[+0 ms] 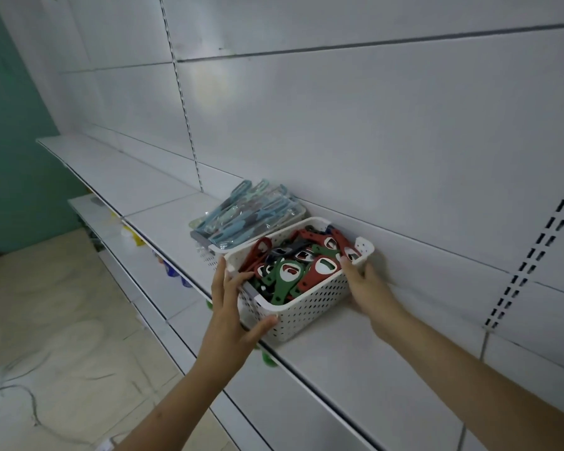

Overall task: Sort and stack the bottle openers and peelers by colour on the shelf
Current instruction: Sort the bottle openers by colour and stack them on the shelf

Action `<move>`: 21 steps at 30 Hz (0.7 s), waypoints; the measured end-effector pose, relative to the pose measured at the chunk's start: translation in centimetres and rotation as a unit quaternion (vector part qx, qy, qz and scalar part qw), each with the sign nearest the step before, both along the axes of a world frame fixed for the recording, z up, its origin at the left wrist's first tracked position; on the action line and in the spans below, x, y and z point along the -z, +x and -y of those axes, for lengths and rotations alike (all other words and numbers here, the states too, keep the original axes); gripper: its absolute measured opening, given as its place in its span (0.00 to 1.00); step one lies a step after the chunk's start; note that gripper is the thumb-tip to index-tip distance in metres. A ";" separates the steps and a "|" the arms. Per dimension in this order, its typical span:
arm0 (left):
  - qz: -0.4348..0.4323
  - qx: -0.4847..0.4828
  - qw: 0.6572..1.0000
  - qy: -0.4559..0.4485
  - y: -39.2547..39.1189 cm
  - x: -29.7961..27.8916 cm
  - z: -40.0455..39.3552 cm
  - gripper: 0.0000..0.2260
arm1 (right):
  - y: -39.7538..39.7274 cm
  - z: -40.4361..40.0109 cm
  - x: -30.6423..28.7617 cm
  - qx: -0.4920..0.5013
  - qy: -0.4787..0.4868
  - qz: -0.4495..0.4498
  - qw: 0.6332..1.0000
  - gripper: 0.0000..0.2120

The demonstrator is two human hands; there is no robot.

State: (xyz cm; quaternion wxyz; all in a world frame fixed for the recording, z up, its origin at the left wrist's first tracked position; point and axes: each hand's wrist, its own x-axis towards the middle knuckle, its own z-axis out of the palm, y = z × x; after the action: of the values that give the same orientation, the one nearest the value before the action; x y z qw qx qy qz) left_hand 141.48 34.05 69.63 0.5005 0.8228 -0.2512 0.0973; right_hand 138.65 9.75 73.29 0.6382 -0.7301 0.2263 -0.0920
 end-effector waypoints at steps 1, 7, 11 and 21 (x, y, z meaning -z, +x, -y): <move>0.002 0.000 1.000 -0.005 0.1 0.2 0.0 0.37 | -0.4 -0.6 0.3 -0.023 0.007 -0.004 1.000 0.30; 0.034 -0.033 0.999 -0.003 0.1 0.0 2.0 0.34 | 1.5 0.7 0.7 -0.042 0.015 0.023 0.999 0.36; 0.033 -0.057 0.998 0.001 0.3 -0.1 3.1 0.35 | 2.2 1.6 0.7 -0.046 0.008 0.022 0.999 0.44; 0.069 -0.028 0.990 0.118 0.6 -0.9 0.2 0.36 | -0.1 1.6 -2.0 -0.022 -0.110 0.016 0.994 0.30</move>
State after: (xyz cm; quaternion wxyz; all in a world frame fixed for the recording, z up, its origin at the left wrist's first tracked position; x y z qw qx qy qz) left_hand 142.11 33.88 70.51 0.3783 0.8742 -0.2717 0.1374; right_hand 138.51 8.20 75.24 0.5596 -0.7989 0.1885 -0.1146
